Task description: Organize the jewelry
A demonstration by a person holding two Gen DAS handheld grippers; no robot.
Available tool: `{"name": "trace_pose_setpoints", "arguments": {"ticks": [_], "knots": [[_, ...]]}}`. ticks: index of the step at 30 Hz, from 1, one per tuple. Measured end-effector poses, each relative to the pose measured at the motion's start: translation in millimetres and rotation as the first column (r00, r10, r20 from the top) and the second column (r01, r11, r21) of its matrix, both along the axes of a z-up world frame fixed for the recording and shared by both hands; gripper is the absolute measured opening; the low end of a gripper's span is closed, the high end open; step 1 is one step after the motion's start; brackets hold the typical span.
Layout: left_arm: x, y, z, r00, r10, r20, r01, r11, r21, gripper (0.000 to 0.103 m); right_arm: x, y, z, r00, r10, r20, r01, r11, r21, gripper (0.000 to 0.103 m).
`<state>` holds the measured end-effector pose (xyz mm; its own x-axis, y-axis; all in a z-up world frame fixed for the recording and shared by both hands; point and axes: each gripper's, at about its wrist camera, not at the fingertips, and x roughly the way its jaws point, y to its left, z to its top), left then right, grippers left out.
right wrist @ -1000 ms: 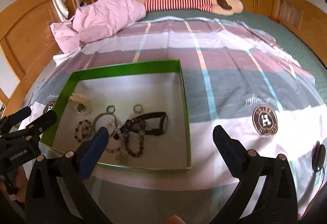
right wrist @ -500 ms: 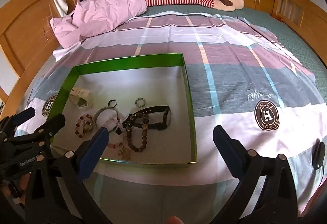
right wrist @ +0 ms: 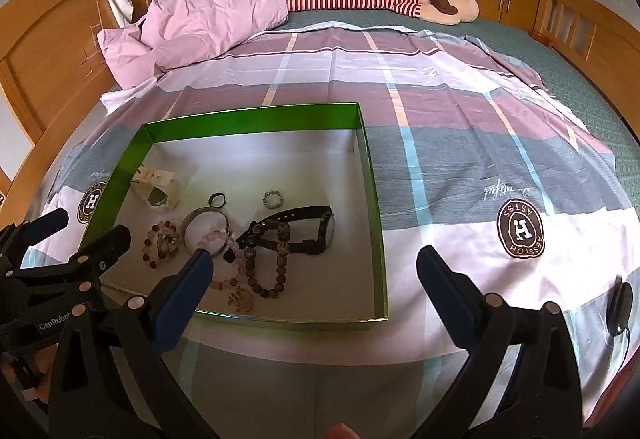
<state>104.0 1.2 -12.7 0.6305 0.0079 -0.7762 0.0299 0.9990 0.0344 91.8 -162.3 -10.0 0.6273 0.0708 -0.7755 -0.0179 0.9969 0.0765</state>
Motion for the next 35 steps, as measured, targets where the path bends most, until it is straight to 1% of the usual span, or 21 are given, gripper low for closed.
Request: {"name": "trace_pose_setpoints", "arguments": {"ticks": [17,25,35], "knots": [[0.0,-5.0,-1.9,1.000,-0.012,-0.005,0.012,1.000,0.010,0.099,1.2,0.7,-1.6,1.000,0.007,0.005,-0.007,1.000,-0.017,0.099],[-1.9,-11.7,-3.9,1.000,-0.028,0.011,0.028,0.999,0.045,0.099,1.3,0.3,-1.6,1.000,0.007,0.003,-0.007,1.000,-0.020,0.099],[-0.1,-9.7,-5.7,1.000,-0.028,-0.007,0.028,0.999,0.029,0.099,0.0,-0.2,-3.2,1.000,0.009,0.002,-0.009,1.000,-0.019,0.099]]}}
